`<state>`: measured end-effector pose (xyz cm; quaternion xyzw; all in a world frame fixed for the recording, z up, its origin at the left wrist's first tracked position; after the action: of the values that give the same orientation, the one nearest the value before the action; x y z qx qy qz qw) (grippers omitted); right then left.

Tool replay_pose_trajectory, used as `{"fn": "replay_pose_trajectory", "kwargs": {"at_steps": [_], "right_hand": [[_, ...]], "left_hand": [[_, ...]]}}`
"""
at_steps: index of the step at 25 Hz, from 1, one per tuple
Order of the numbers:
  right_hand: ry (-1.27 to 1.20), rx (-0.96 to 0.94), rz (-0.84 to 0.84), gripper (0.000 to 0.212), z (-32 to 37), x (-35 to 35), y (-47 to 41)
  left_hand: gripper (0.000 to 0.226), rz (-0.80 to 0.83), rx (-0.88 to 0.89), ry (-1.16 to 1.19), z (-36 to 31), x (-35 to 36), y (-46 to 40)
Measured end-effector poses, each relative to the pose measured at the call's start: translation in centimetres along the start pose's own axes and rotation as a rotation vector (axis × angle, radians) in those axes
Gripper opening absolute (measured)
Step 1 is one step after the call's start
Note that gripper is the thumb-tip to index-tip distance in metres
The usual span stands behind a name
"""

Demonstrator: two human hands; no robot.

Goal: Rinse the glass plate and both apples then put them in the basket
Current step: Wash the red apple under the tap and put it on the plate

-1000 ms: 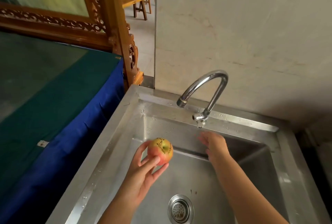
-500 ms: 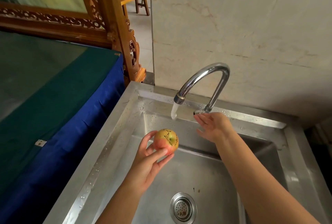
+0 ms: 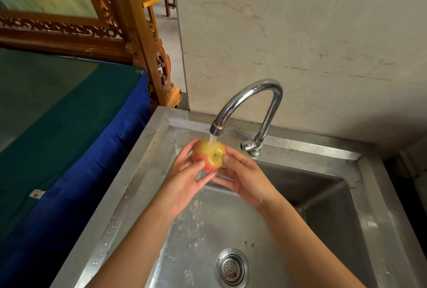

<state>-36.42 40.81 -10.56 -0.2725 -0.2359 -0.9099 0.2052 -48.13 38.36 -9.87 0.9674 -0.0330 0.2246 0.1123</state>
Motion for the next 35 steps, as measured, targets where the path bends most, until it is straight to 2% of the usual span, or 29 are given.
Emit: {"fn": "replay_pose_trajectory", "kwargs": {"at_steps": [3, 6, 8, 10, 11, 14, 16, 17, 18, 20, 22, 23, 25, 29, 32, 35], "right_hand": [[-0.041, -0.078, 0.054, 0.037, 1.1, 0.6, 0.0], [0.012, -0.169, 0.023, 0.036, 2.0, 1.1, -0.1], [0.248, -0.248, -0.068, 0.032, 2.1, 2.1, -0.5], [0.518, -0.34, -0.229, 0.018, 2.2, 2.8, -1.2], [0.594, -0.374, -0.304, 0.018, 2.3, 2.9, -1.3], [0.522, -0.283, -0.43, 0.035, 2.6, 0.7, -1.5], [0.388, -0.17, -0.301, 0.044, 1.8, 0.2, -1.5], [0.442, -0.167, -0.199, 0.042, 1.4, 0.7, -1.4], [0.561, -0.209, -0.126, 0.043, 1.1, 1.2, -1.3], [0.709, -0.366, -0.1, 0.049, 1.8, 1.6, -0.9], [0.526, -0.375, -0.065, 0.045, 2.0, 1.2, -1.0], [0.325, -0.298, -0.048, 0.04, 1.7, 1.0, -1.2], [0.014, -0.111, -0.02, 0.035, 0.6, 0.8, -1.4], [-0.062, 0.041, -0.007, 0.045, -1.7, 0.5, -1.2], [-0.326, 0.153, 0.003, 0.044, -3.8, 1.0, -1.1], [-0.455, 0.211, 0.024, 0.048, -4.8, 2.0, -1.2]], "left_hand": [[0.052, 0.037, 0.006, -0.033, -1.0, 0.0, -0.4], [0.041, -0.019, 0.002, -0.221, -1.7, 0.3, -0.9], [0.034, -0.087, -0.002, -0.369, -1.5, 1.3, -1.2], [0.035, -0.181, -0.015, -0.358, -0.5, 2.1, -1.4], [0.037, -0.218, -0.023, -0.324, -0.1, 2.3, -1.4], [0.033, -0.242, -0.053, -0.155, 0.5, 2.3, -1.4], [0.029, -0.237, -0.085, -0.022, 0.5, 2.2, -1.5], [0.028, -0.234, -0.092, -0.013, 0.3, 2.1, -1.7], [0.029, -0.242, -0.101, -0.008, 0.3, 1.8, -1.8], [0.028, -0.242, -0.121, 0.029, 0.0, 1.2, -1.9], [0.032, -0.223, -0.112, -0.025, -0.6, 0.6, -1.8], [0.04, -0.226, -0.095, -0.106, -0.8, 0.1, -1.6], [0.042, -0.242, -0.018, -0.337, -1.2, 0.0, -1.2], [0.06, -0.379, 0.206, -0.817, -2.9, 0.0, 0.0], [0.064, -0.287, 0.185, -0.747, -2.2, -0.3, 0.1], [0.067, -0.213, 0.116, -0.695, -1.0, -0.8, 0.5]]}}
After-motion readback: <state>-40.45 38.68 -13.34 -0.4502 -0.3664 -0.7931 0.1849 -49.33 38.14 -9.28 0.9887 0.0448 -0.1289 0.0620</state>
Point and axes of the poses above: each hand's wrist, its own y-axis away from the middle knuckle, its own x-axis out of the palm, z = x × y, the point moved 7 cm from there along -y, towards the middle knuckle, and after that the axes turned 11 degrees about -y, right-handed, at the moved point
